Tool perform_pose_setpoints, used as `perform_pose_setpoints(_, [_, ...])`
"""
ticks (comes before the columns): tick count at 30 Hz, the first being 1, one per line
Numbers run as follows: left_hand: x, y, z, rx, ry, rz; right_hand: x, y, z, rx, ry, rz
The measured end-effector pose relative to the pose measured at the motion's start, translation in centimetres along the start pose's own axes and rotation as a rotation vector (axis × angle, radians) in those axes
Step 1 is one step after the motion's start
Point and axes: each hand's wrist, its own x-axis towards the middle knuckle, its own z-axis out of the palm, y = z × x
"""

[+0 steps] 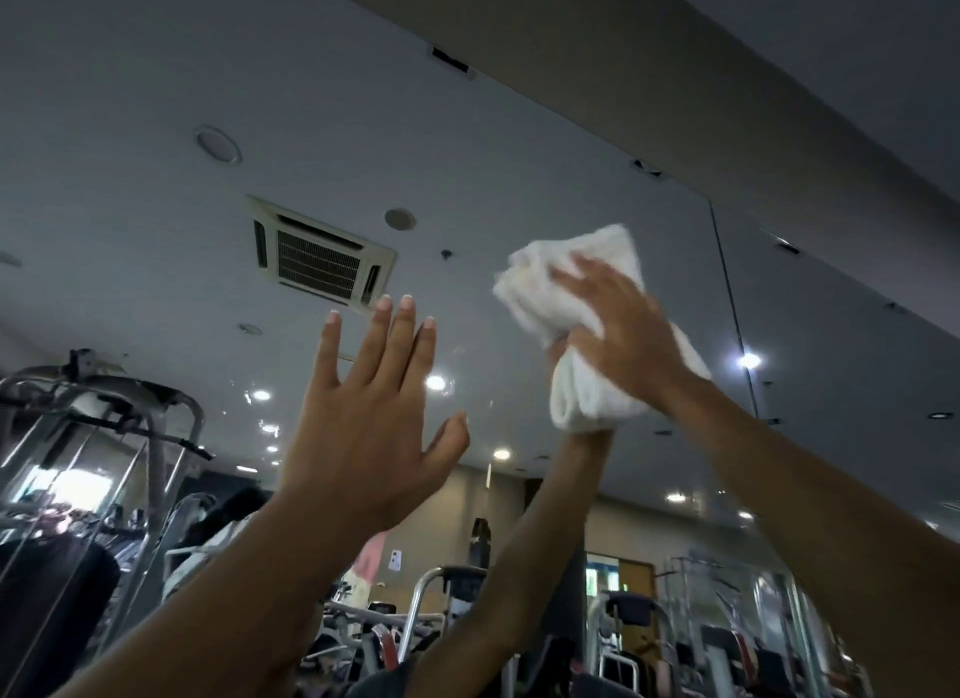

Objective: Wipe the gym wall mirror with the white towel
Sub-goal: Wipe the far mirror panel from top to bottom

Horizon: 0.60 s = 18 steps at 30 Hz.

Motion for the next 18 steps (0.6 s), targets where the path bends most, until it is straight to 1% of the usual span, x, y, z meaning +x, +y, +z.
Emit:
perform_pose_setpoints(2, [0.0, -0.1, 0.2, -0.003, 0.007, -0.008, 2.9, 0.4, 0.1, -0.002, 0.125, 0.365])
perform_pose_setpoints(3, [0.0, -0.1, 0.2, -0.002, 0.012, -0.009, 4.6, -0.5, 0.4, -0.042, 0.165, 0.505])
perform_pose_setpoints(4, [0.0, -0.2, 0.2, -0.002, 0.015, -0.008, 5.9, -2.0, 0.5, -0.081, 0.179, 0.592])
perform_pose_setpoints(5, [0.0, -0.2, 0.2, -0.005, 0.014, -0.005, 6.8, -3.5, 0.7, -0.097, 0.164, 0.611])
perform_pose_setpoints(6, [0.0, -0.3, 0.2, -0.007, 0.012, -0.004, 7.1, -4.9, 1.0, -0.094, 0.134, 0.552])
perform_pose_setpoints(7, [0.0, -0.3, 0.1, -0.007, 0.01, -0.004, 6.7, -6.0, 1.1, -0.079, 0.094, 0.434])
perform_pose_setpoints(10, [0.3, -0.3, -0.3, -0.01, -0.002, 0.005, 3.4, -6.1, 0.3, 0.001, 0.0, -0.013])
perform_pose_setpoints(11, [0.4, -0.7, -0.6, -0.001, -0.009, 0.031, 2.3, -5.2, 0.0, 0.013, -0.035, -0.099])
perform_pose_setpoints(12, [0.6, -1.3, -0.9, 0.019, -0.02, 0.076, 1.7, -3.9, -0.2, 0.012, -0.048, -0.124])
perform_pose_setpoints(13, [0.7, -2.1, -1.2, 0.047, -0.034, 0.132, 1.8, -2.5, -0.2, 0.006, -0.039, -0.072])
perform_pose_setpoints(14, [0.9, -2.9, -1.5, 0.069, -0.047, 0.184, 2.5, -1.4, -0.2, 0.001, -0.005, 0.049])
perform_pose_setpoints(15, [1.0, -3.5, -1.8, 0.082, -0.057, 0.217, 3.7, -1.1, -0.1, 0.005, 0.046, 0.213])
perform_pose_setpoints(16, [0.9, -4.0, -1.9, 0.085, -0.058, 0.232, 5.2, -1.6, 0.1, -0.003, 0.091, 0.382])
perform_pose_setpoints(17, [0.8, -4.2, -2.0, 0.079, -0.049, 0.234, 6.7, -2.9, 0.3, -0.024, 0.115, 0.513])
perform_pose_setpoints(18, [0.7, -4.2, -1.9, 0.07, -0.037, 0.229, 7.9, -4.9, 0.5, -0.053, 0.113, 0.584])
